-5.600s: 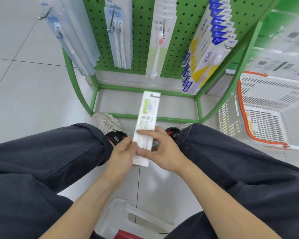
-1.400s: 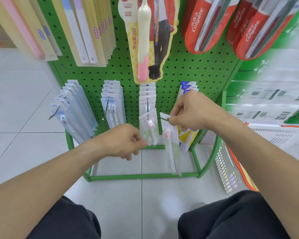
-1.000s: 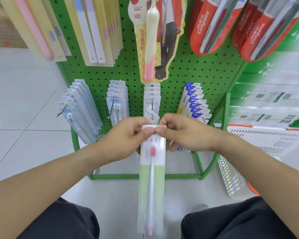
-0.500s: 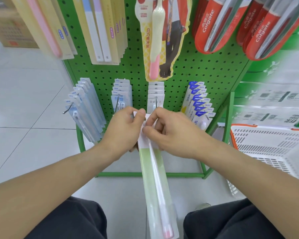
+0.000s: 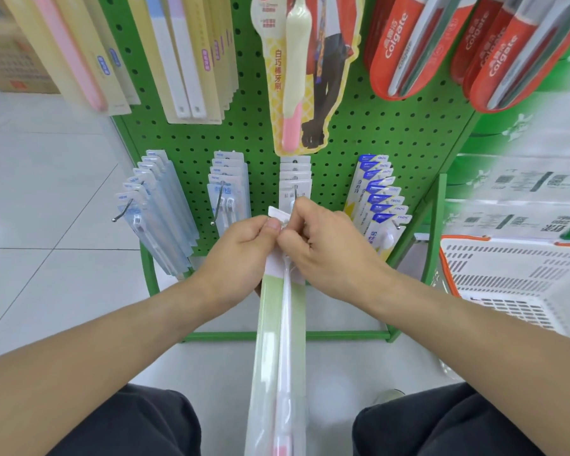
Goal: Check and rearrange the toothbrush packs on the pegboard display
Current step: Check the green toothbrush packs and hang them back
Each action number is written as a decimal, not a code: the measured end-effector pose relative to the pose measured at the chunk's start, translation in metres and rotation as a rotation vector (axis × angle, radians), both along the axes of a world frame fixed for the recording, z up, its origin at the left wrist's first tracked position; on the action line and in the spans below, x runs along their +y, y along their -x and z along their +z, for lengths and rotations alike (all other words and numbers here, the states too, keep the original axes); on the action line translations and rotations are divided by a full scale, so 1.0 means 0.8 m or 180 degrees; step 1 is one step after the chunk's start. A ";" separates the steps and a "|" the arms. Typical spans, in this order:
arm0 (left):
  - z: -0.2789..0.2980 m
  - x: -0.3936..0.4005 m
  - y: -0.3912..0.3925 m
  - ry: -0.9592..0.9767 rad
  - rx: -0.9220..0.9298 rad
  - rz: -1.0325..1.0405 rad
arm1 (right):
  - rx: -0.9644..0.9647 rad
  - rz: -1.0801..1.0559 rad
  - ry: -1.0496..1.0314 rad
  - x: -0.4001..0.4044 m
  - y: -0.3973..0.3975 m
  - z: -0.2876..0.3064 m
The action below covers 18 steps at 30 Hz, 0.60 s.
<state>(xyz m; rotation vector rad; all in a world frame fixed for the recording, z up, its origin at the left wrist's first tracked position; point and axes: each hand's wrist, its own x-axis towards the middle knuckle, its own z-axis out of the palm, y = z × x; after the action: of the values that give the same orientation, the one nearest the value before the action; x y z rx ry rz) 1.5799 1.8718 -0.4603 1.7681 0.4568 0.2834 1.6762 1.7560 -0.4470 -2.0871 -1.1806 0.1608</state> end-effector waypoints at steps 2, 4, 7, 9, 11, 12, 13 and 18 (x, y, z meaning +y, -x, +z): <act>-0.001 0.003 0.000 0.0008 0.0094 0.0034 | 0.0129 0.0054 0.0066 0.001 0.000 0.000; -0.001 0.004 0.001 0.0086 0.0242 0.0075 | 0.0287 0.0118 0.0149 -0.001 -0.002 0.001; -0.002 0.008 -0.001 0.0073 0.0381 0.0149 | 0.0475 0.0287 0.0268 -0.005 -0.008 0.004; -0.003 0.011 -0.002 -0.0029 0.0436 0.0193 | 0.0408 0.0403 0.0382 -0.008 -0.010 0.005; -0.001 0.010 -0.001 -0.0035 0.0465 0.0146 | 0.0263 0.0441 0.0475 -0.008 -0.009 0.007; 0.000 0.008 -0.001 -0.0066 0.0470 0.0046 | 0.0270 0.0413 0.0501 -0.009 -0.008 0.009; 0.001 0.006 -0.001 -0.0134 0.0476 -0.0076 | 0.0342 0.0373 0.0507 -0.010 -0.007 0.011; 0.004 -0.005 -0.001 0.0055 0.0590 -0.0300 | 0.0668 0.0172 0.0381 -0.012 -0.001 0.012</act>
<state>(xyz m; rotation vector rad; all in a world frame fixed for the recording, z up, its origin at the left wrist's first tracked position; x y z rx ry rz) 1.5809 1.8679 -0.4569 1.8010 0.5047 0.0491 1.6769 1.7462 -0.4375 -2.0828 -1.1234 0.4745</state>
